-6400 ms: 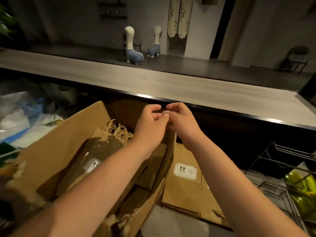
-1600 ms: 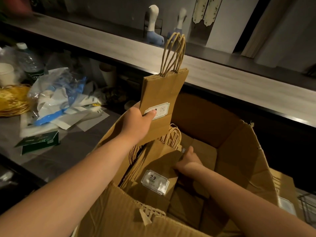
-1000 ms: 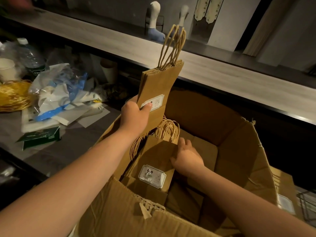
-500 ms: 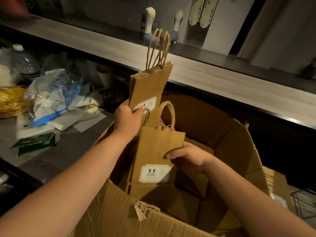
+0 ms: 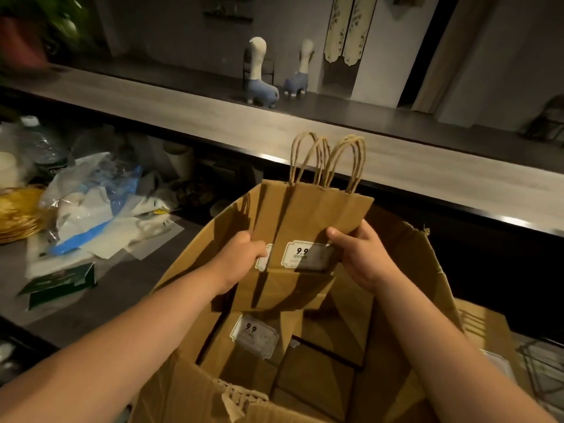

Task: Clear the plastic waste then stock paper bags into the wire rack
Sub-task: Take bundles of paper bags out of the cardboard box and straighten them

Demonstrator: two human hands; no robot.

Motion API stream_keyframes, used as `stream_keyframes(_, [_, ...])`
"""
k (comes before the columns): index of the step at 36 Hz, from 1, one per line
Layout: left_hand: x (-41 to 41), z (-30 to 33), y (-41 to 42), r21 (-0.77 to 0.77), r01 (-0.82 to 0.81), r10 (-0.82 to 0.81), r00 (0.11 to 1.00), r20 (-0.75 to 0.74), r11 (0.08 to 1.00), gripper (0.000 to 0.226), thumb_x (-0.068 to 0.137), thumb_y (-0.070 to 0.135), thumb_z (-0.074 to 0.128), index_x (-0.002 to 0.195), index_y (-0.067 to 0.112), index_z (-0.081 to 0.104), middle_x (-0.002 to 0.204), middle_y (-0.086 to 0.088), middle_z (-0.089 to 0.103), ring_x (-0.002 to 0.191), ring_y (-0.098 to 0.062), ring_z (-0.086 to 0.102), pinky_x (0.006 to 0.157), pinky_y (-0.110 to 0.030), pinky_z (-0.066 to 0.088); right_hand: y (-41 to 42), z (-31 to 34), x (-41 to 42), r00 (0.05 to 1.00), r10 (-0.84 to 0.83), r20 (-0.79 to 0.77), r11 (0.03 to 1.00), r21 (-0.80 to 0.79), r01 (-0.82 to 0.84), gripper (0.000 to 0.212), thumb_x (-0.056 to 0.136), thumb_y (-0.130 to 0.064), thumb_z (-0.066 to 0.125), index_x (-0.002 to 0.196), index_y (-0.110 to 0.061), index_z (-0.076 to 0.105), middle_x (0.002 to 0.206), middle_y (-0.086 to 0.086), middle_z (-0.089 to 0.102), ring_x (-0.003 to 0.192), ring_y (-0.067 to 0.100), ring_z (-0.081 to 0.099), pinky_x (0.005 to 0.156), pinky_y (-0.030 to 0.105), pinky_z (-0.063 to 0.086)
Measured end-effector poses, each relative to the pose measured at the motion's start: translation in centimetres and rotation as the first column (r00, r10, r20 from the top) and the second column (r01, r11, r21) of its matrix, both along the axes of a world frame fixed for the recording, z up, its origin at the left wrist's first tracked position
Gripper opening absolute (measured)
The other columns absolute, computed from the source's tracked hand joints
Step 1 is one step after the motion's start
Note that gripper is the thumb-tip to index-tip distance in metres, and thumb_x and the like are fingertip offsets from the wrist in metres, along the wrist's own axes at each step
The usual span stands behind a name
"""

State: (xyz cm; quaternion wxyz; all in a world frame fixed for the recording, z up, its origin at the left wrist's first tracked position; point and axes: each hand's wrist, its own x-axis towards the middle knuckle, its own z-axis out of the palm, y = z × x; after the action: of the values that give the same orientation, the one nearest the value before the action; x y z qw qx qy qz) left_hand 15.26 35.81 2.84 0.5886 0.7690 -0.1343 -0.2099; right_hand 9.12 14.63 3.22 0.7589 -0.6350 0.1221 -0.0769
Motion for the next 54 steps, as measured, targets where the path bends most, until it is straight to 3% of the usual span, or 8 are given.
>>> stream_keyframes(10, [-0.1, -2.1, -1.5, 0.158, 0.093, -0.108, 0.990, 0.090, 0.983, 0.040, 0.086, 0.027, 0.071, 0.123, 0.021, 0.057, 0.111, 0.008, 0.066, 0.106, -0.010, 0.061, 0.086, -0.025, 0.050, 1.2, -0.2, 0.2, 0.998, -0.053, 0.014, 0.997, -0.050, 0.054, 0.035, 0.094, -0.010, 0.062, 0.123, -0.016, 0.042, 0.120, 0.009, 0.059, 0.100, 0.020, 0.066, 0.067, 0.025, 0.058])
stream_keyframes(17, [0.7, -0.5, -3.6, 0.286, -0.008, -0.025, 0.993, 0.112, 0.958, 0.034, 0.087, 0.041, 0.067, 0.077, 0.012, 0.052, 0.067, 0.002, 0.050, 0.063, -0.014, 0.051, 0.057, -0.025, 0.040, -1.1, 0.5, -0.7, 0.993, 0.029, 0.116, 0.990, -0.140, -0.013, 0.044, 0.077, -0.011, 0.072, 0.119, -0.012, 0.059, 0.117, 0.013, 0.068, 0.111, 0.030, 0.065, 0.095, 0.049, 0.052])
stream_keyframes(24, [0.7, -2.2, -4.6, 0.503, 0.125, -0.184, 0.981, 0.069, 0.855, 0.015, 0.091, 0.030, 0.064, 0.081, 0.028, 0.053, 0.079, 0.005, 0.058, 0.073, -0.010, 0.055, 0.056, -0.019, 0.040, -1.7, -1.2, -1.1, 0.995, 0.080, -0.061, 0.922, -0.374, -0.097, 0.029, 0.088, 0.000, 0.064, 0.101, -0.026, 0.065, 0.100, -0.006, 0.068, 0.096, 0.006, 0.063, 0.066, 0.008, 0.049])
stream_keyframes(33, [0.7, -2.8, -4.4, 0.490, 0.101, -0.170, 0.980, 0.099, 0.866, 0.014, 0.093, 0.035, 0.061, 0.104, 0.027, 0.058, 0.095, 0.003, 0.066, 0.084, -0.014, 0.061, 0.071, -0.027, 0.050, -1.3, -2.2, -0.5, 0.987, 0.028, -0.157, 0.913, -0.399, -0.089, 0.031, 0.088, -0.001, 0.064, 0.116, -0.014, 0.063, 0.109, -0.001, 0.067, 0.105, 0.015, 0.060, 0.073, 0.015, 0.045])
stream_keyframes(37, [0.8, -1.9, -4.1, 0.405, 0.052, -0.111, 0.986, 0.126, 0.913, 0.011, 0.093, 0.028, 0.063, 0.101, 0.022, 0.063, 0.082, 0.003, 0.065, 0.075, -0.014, 0.061, 0.062, -0.022, 0.048, -0.9, -1.3, -0.7, 0.994, -0.007, -0.114, 0.933, -0.358, -0.035, 0.028, 0.092, 0.000, 0.060, 0.112, -0.019, 0.059, 0.100, -0.010, 0.064, 0.093, 0.006, 0.060, 0.060, 0.009, 0.049])
stream_keyframes(41, [0.7, 0.5, -4.1, 0.180, 0.013, -0.044, 0.985, 0.168, 0.984, 0.026, 0.089, 0.016, 0.067, 0.115, 0.017, 0.063, 0.101, 0.005, 0.069, 0.094, -0.012, 0.065, 0.076, -0.025, 0.053, -1.0, 1.0, -0.3, 0.995, -0.082, -0.055, 0.950, -0.306, 0.062, 0.029, 0.088, -0.004, 0.068, 0.112, -0.019, 0.059, 0.107, -0.001, 0.070, 0.096, 0.013, 0.068, 0.069, 0.021, 0.057])
stream_keyframes(47, [-2.4, 5.7, -6.0, -0.226, -0.070, 0.053, 0.995, -0.081, 0.972, 0.022, 0.091, 0.013, 0.058, 0.112, 0.020, 0.063, 0.101, -0.006, 0.072, 0.092, -0.026, 0.068, 0.075, -0.039, 0.057, -1.6, 5.4, -1.6, 0.987, -0.161, 0.009, 0.942, -0.298, 0.156, 0.024, 0.093, -0.022, 0.064, 0.115, -0.017, 0.056, 0.107, 0.003, 0.069, 0.092, 0.015, 0.070, 0.078, 0.031, 0.058])
stream_keyframes(54, [-8.2, 7.8, -10.0, -0.277, -0.002, -0.036, 0.991, -0.132, 0.961, 0.018, 0.092, 0.015, 0.056, 0.108, 0.020, 0.061, 0.098, -0.009, 0.072, 0.088, -0.028, 0.069, 0.074, -0.042, 0.057, -4.7, 7.2, -7.9, 0.974, -0.223, -0.046, 0.937, -0.287, 0.201, 0.027, 0.096, -0.032, 0.060, 0.120, -0.022, 0.052, 0.106, 0.001, 0.069, 0.093, 0.018, 0.069, 0.084, 0.039, 0.057])
